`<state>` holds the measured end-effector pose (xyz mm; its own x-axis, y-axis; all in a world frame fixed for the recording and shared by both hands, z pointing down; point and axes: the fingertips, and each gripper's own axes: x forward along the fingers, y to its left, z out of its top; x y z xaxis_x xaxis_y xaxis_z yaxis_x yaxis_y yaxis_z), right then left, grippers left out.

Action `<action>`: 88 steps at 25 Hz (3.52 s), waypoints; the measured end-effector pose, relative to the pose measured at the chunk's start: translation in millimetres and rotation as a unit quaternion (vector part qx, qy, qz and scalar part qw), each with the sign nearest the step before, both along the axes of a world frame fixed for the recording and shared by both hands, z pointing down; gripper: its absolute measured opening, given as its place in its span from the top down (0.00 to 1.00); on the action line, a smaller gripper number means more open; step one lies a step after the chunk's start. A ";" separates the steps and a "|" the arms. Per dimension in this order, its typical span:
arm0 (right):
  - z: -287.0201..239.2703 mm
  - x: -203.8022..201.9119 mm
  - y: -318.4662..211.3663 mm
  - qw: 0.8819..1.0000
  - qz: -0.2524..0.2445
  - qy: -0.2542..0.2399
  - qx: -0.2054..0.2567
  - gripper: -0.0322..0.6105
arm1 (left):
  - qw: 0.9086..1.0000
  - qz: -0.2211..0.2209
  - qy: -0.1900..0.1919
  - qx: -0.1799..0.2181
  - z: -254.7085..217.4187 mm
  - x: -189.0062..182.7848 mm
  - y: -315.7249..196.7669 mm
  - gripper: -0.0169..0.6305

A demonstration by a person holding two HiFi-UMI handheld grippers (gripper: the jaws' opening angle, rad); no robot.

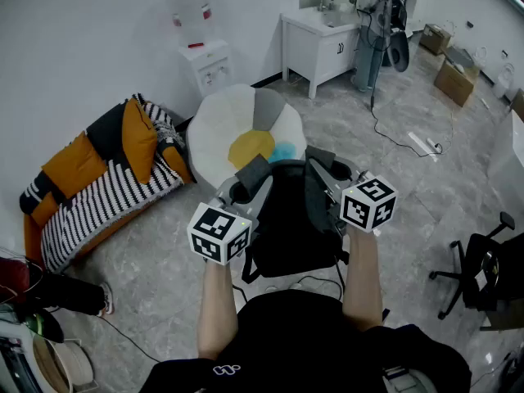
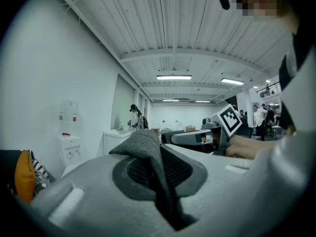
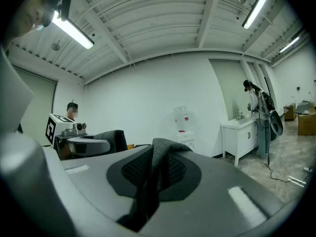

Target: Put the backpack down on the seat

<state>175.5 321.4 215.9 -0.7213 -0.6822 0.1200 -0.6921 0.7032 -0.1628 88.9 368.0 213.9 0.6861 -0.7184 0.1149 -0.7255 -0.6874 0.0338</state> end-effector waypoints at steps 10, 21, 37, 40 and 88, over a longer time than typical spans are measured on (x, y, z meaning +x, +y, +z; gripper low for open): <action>-1.1 36.0 -1.9 1.000 -0.013 -0.015 0.009 0.89 | 1.000 -0.004 0.012 0.020 -10.5 37.4 -3.7 0.93; -9.7 43.9 -24.8 0.999 -0.037 -0.021 0.019 0.89 | 0.999 -0.032 0.000 0.022 -16.8 45.8 -25.1 0.93; -5.4 52.1 -28.4 0.997 -0.073 -0.017 0.026 0.89 | 0.998 -0.052 0.017 0.025 -17.6 55.6 -26.0 0.93; -8.2 56.8 -27.0 0.997 -0.074 -0.016 0.031 0.89 | 0.998 -0.054 0.018 0.025 -18.6 60.2 -23.2 0.93; 29.9 -66.3 -260.6 0.993 -0.112 0.029 -0.008 0.89 | 0.993 -0.084 0.079 -0.030 14.2 -70.4 -267.9 0.93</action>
<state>109.2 60.8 245.8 -0.8463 -0.5031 0.1751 -0.5272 0.8382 -0.1397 18.5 100.0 228.0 0.5694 -0.8197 0.0625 -0.8126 -0.5498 0.1933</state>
